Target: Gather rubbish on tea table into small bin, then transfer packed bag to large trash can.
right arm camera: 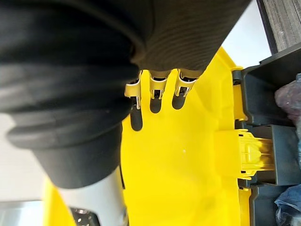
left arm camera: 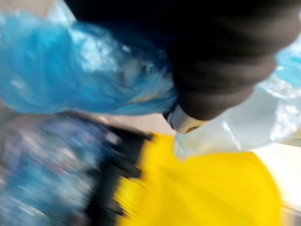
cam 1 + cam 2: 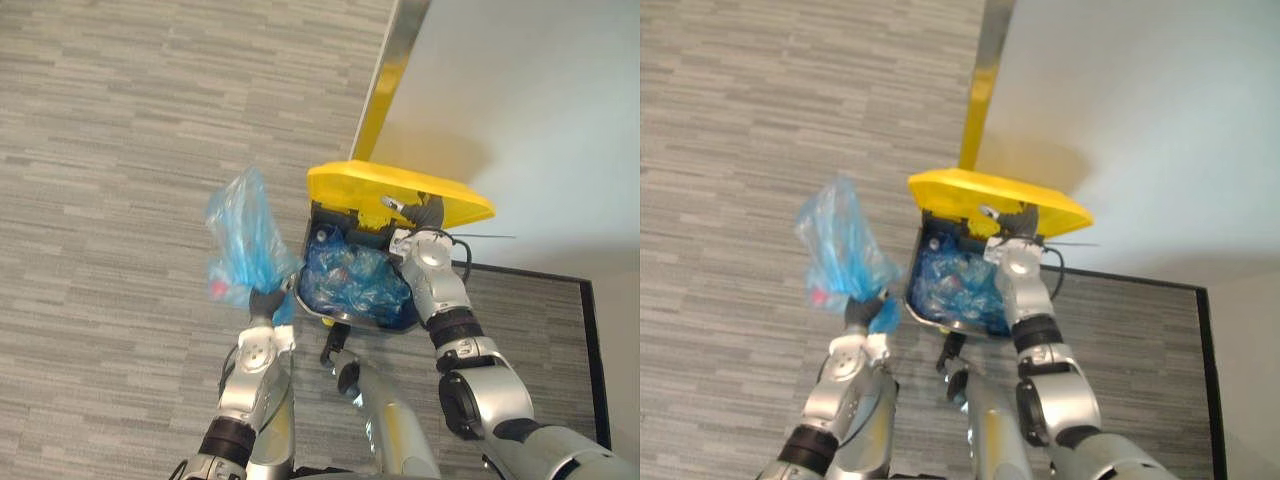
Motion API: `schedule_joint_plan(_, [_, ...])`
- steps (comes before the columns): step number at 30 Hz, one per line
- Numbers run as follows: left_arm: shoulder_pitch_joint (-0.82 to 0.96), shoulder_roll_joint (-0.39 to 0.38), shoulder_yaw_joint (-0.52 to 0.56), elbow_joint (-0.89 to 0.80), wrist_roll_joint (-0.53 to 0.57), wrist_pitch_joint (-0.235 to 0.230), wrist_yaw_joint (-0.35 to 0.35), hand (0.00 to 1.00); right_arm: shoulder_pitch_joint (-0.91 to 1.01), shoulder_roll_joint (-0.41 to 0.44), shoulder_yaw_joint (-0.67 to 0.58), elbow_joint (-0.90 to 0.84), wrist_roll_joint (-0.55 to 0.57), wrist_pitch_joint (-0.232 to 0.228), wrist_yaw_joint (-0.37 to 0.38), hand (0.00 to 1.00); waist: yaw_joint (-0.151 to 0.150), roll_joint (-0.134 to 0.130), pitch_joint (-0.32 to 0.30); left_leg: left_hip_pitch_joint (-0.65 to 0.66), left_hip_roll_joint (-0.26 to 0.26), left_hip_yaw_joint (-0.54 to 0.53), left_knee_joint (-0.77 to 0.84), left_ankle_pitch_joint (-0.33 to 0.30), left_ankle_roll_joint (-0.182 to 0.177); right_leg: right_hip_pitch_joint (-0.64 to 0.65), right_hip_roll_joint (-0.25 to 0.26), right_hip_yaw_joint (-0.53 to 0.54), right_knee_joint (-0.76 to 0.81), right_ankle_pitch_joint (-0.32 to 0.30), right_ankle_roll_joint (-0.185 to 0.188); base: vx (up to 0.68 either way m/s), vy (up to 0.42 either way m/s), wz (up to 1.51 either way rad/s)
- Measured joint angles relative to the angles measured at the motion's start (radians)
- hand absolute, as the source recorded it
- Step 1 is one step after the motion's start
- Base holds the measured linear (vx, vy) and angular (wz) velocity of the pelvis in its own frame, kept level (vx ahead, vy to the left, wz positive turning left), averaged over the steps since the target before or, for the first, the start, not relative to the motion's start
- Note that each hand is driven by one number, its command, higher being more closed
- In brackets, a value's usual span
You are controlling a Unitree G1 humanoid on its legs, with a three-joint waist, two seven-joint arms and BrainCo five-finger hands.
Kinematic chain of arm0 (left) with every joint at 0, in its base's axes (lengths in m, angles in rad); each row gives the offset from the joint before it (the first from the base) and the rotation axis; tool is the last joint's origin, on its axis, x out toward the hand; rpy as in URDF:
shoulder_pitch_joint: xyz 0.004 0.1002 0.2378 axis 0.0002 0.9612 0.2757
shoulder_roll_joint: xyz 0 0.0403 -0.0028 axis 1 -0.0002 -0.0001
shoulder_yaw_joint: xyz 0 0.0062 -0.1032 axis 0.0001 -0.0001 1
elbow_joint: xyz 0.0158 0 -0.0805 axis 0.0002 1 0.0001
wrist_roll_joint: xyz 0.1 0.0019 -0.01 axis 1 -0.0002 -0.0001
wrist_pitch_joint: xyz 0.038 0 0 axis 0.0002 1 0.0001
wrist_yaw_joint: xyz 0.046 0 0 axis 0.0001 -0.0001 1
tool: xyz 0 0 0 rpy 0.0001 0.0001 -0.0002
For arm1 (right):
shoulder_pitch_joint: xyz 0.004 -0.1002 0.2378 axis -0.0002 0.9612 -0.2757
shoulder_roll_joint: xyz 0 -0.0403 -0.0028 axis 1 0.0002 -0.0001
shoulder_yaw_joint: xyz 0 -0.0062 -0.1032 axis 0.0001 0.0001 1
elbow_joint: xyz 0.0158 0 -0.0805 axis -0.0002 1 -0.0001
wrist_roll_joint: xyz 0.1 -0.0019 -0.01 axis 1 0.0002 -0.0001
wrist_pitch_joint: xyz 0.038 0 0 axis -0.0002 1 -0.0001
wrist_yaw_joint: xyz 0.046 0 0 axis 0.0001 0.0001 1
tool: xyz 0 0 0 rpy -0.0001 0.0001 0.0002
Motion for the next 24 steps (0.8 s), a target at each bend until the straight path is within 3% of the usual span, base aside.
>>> schedule_joint_plan(6, [-0.040, 0.000, -0.121, -0.108, -0.021, -0.003, -0.022, 1.00, -0.016, -0.019, -0.010, 0.052, -0.001, 0.010, 0.008, 0.00, -0.013, 0.000, 0.000, 0.013, 0.001, 0.058, -0.010, -0.026, 0.012, 0.003, 0.005, -0.036, -0.043, 0.015, 0.020, -0.04, -0.042, -0.16])
schedule_joint_plan(12, [-0.076, 0.000, -0.143, -0.112, -0.018, 0.000, -0.021, 1.00, -0.057, -0.019, -0.008, 0.088, -0.008, 0.029, 0.020, 0.00, -0.015, -0.002, -0.001, 0.008, 0.005, 0.074, -0.023, -0.025, 0.012, 0.003, 0.020, -0.032, -0.096, 0.042, 0.038, -0.07, -0.013, -0.16])
schedule_joint_plan(18, [-0.260, -0.003, -0.139, 0.128, 0.051, 0.017, 0.004, 1.00, -0.149, -0.029, 0.008, 0.109, -0.035, 0.044, 0.023, 0.00, -0.032, -0.004, -0.002, -0.019, 0.013, 0.086, -0.034, -0.018, 0.009, -0.015, 0.028, -0.027, -0.124, 0.067, 0.040, -0.04, -0.027, -0.02])
schedule_joint_plan(24, [-0.445, -0.022, -0.030, 0.419, 0.063, 0.065, 0.069, 1.00, -0.254, -0.062, 0.048, 0.109, -0.031, 0.054, 0.019, 0.00, -0.067, -0.013, -0.004, -0.107, 0.016, 0.091, -0.004, -0.004, -0.006, -0.085, 0.029, -0.039, -0.138, 0.125, 0.039, -0.03, -0.025, -0.05])
